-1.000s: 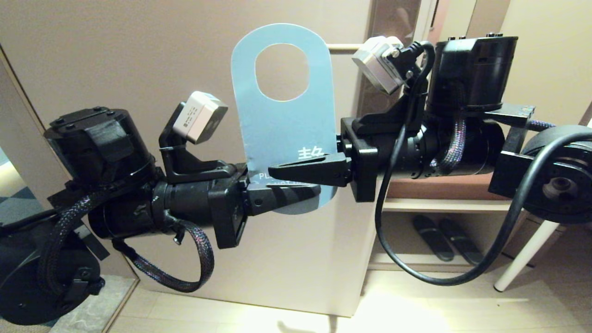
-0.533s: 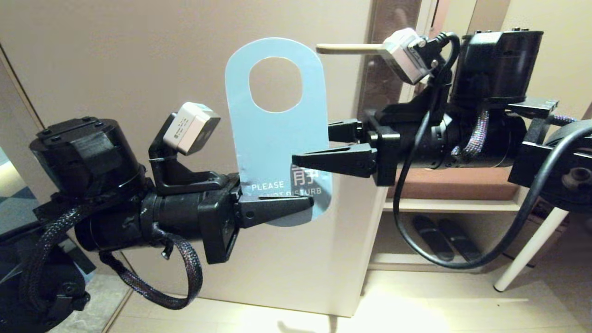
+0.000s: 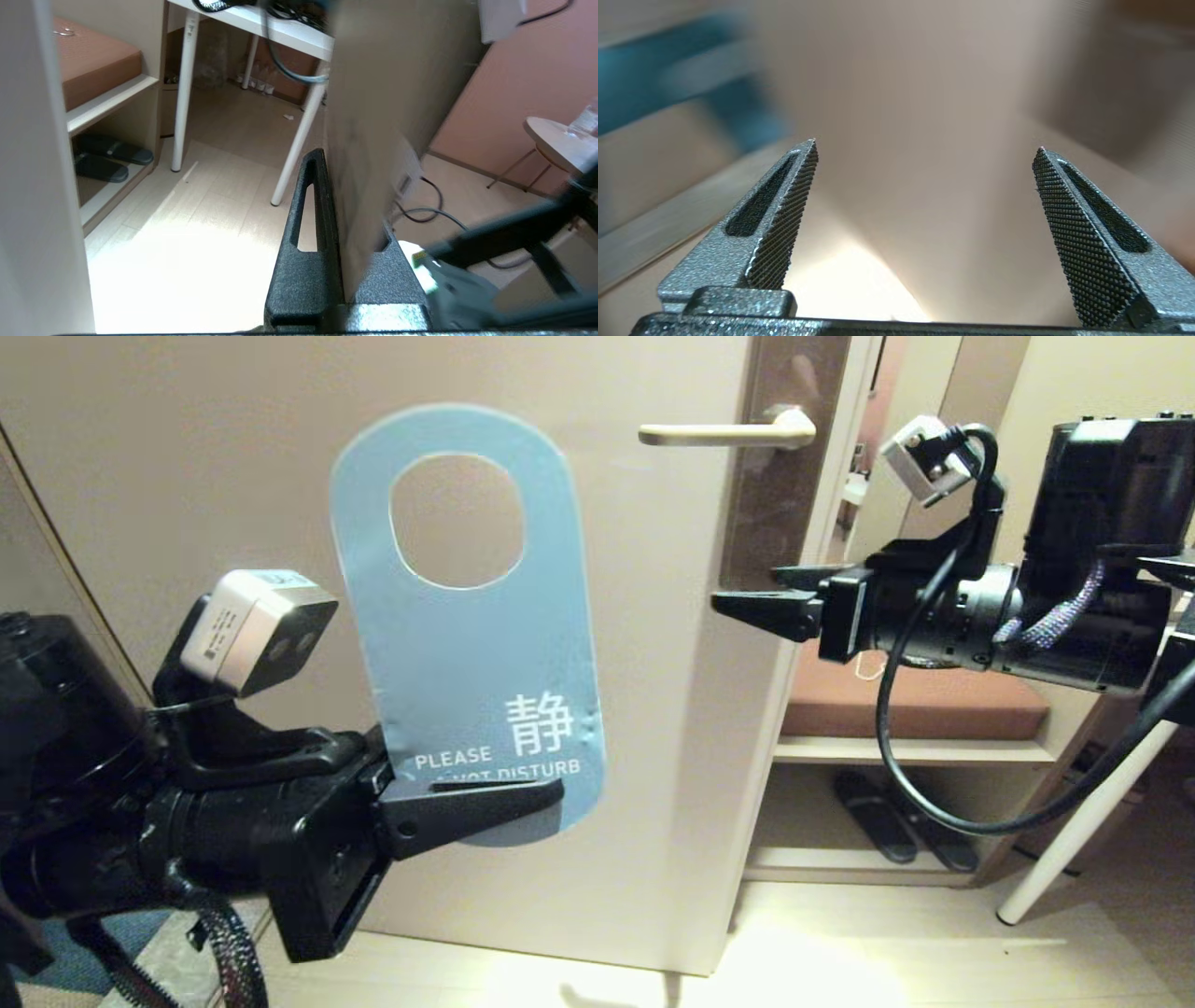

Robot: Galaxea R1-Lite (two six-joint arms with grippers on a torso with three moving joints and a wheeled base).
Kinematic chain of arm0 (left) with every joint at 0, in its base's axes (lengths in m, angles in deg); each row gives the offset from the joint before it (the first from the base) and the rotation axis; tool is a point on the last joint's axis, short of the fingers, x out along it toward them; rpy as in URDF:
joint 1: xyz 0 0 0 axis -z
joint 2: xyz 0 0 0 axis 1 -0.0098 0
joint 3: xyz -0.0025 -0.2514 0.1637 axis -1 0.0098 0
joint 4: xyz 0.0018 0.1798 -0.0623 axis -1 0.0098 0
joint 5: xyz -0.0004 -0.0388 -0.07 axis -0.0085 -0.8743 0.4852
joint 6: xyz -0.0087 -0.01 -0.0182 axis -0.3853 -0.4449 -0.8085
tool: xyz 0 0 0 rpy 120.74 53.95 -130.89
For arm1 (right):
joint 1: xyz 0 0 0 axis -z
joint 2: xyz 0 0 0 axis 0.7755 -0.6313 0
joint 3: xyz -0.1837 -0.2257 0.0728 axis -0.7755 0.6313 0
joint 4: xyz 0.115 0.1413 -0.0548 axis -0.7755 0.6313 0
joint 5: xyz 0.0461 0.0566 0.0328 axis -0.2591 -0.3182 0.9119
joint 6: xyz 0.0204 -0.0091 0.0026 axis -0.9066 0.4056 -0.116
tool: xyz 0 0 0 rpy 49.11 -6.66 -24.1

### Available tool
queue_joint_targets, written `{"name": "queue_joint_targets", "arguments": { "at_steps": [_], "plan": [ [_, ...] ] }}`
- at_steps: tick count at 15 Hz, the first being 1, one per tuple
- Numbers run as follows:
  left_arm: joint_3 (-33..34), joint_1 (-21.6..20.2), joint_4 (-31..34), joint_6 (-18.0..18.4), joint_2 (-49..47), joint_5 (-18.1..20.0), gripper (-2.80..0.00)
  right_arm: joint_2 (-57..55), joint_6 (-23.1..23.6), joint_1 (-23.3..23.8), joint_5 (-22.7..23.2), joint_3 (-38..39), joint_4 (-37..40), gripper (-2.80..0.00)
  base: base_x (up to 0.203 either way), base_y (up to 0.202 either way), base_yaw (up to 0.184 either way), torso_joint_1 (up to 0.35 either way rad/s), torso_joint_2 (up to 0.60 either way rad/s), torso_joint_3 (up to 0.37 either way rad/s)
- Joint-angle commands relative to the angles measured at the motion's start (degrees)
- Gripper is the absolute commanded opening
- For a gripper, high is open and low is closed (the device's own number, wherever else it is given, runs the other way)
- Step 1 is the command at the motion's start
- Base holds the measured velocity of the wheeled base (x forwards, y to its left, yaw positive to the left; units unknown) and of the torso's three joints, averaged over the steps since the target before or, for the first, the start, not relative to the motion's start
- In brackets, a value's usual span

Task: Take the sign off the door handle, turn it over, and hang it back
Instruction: Hang the sign back with the other side facing out

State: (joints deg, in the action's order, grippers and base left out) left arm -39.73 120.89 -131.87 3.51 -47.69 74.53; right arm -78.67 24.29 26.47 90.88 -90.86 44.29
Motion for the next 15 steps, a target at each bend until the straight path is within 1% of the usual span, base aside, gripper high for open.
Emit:
{"name": "queue_joint_targets", "arguments": {
  "at_steps": [1,2,3,5,7,8,10,12,13,15],
  "plan": [
    [2.89,-0.07,-0.32,-0.13,4.31,0.26,-2.8,3.69,-0.42,2.07,-6.99,3.28,-0.57,0.0,0.0,0.0,0.0,0.0,0.0,0.0],
    [4.56,-0.07,-0.28,-0.14,6.09,0.25,-2.8,5.14,-1.41,2.82,-8.52,5.44,-2.2,0.0,0.0,0.0,0.0,0.0,0.0,0.0],
    [6.02,-0.07,-0.23,-0.11,7.97,0.25,-2.8,6.71,-2.13,3.61,-9.14,7.7,-3.89,0.0,0.0,0.0,0.0,0.0,0.0,0.0],
    [8.24,-0.07,0.06,-0.15,11.64,-0.04,-2.8,10.78,-2.54,5.98,-10.32,12.34,-4.82,0.0,0.0,0.0,0.0,0.0,0.0,0.0],
    [9.68,-0.07,0.65,-0.38,15.29,-2.22,-2.8,14.92,-2.73,8.39,-13.52,17.05,-5.09,0.0,0.0,0.0,0.0,0.0,0.0,0.0],
    [10.4,-0.07,1.02,-0.82,17.06,-3.04,-2.8,16.95,-2.83,9.05,-14.48,19.07,-5.13,-2.8,0.0,0.0,0.0,0.0,0.0,0.0],
    [12.7,-0.07,2.1,-1.64,21.31,-3.78,-2.8,21.32,-3.29,10.09,-16.96,25.09,-5.5,-2.8,0.0,0.0,0.0,0.0,0.0,0.0],
    [14.8,-0.07,4.31,-1.8,25.71,-4.59,-2.8,25.91,-3.42,11.23,-18.1,32.11,-6.42,-2.8,0.0,0.0,0.0,0.0,0.0,0.0],
    [15.31,-0.1,6.18,-1.82,28.15,-5.31,-2.8,27.92,-3.43,12.45,-18.34,35.82,-7.25,-2.8,0.0,0.0,0.0,0.0,0.0,0.0],
    [15.68,-0.14,10.98,-1.72,33.19,-7.67,-2.8,31.12,-3.44,16.89,-18.54,42.41,-10.14,-2.8,0.0,0.0,0.0,0.0,0.0,0.0]
  ]
}}
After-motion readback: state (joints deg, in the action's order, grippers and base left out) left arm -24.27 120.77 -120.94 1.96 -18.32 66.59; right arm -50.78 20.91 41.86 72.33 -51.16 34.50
